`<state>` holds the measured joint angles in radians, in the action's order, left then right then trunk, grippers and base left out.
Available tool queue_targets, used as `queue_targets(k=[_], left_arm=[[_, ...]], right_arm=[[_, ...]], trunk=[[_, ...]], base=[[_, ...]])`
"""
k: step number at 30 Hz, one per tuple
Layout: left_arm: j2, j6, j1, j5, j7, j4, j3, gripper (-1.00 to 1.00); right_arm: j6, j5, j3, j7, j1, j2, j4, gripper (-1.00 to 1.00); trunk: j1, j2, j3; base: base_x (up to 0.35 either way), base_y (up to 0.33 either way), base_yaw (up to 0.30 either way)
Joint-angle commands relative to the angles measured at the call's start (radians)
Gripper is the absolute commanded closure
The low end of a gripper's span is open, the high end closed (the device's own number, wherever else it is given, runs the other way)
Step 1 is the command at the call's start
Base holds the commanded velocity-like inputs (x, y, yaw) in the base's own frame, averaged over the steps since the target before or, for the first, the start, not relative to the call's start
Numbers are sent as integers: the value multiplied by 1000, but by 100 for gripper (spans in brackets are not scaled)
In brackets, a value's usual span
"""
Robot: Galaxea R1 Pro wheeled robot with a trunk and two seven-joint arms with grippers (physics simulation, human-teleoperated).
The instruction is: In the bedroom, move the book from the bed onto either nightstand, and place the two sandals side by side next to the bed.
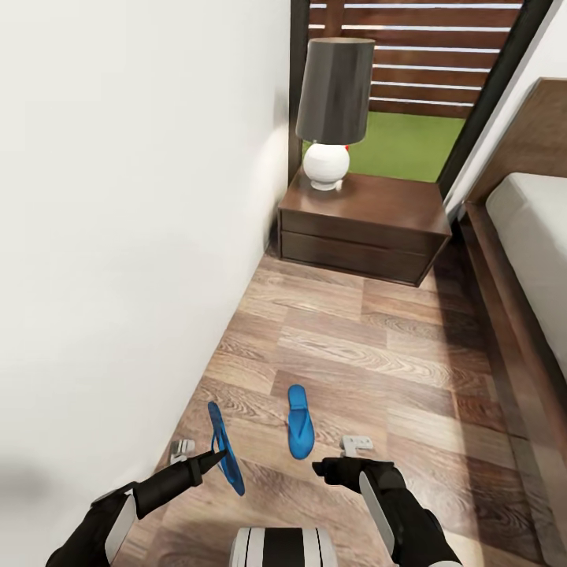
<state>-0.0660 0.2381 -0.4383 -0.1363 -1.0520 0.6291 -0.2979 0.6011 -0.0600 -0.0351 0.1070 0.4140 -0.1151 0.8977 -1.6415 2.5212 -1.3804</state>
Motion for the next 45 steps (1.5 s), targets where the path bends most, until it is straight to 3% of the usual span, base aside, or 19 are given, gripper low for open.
queue_targets(k=[1,16,31,33,35,38,41,45], left_arm=[[0,10,0,-5,-3,0,-1,100],[1,10,0,-5,-3,0,-1,100],[3,9,0,-5,-5,-18,-1,100],[3,9,0,-5,-5,-18,-1,100],[3,9,0,-5,-5,-19,-1,100],[3,9,0,-5,-4,-20,0,100],[3,9,0,-5,-6,-20,-1,100],[3,9,0,-5,-5,-20,-1,100]], right_arm=[[5,-6,0,-1,0,0,1,-100],[5,-6,0,-1,0,0,1,-100],[9,-6,-12,-31,0,-3,1,-100],[10,-8,-33,-49,0,-6,1,-100],[11,-9,-79,-58,0,-9,1,-100],[11,-23,-203,-63,0,-12,3,-100],[11,-57,-233,-64,0,-11,4,-100],[15,-74,-242,-66,0,-10,4,-100]], trunk=[[0,0,-1],[0,0,-1],[0,0,-1],[0,0,-1],[0,0,-1],[0,0,-1],[0,0,-1],[0,0,-1]], base=[[122,0,0],[281,0,0],[21,0,0],[0,0,0],[0,0,0],[0,0,0],[0,0,0],[0,0,0]])
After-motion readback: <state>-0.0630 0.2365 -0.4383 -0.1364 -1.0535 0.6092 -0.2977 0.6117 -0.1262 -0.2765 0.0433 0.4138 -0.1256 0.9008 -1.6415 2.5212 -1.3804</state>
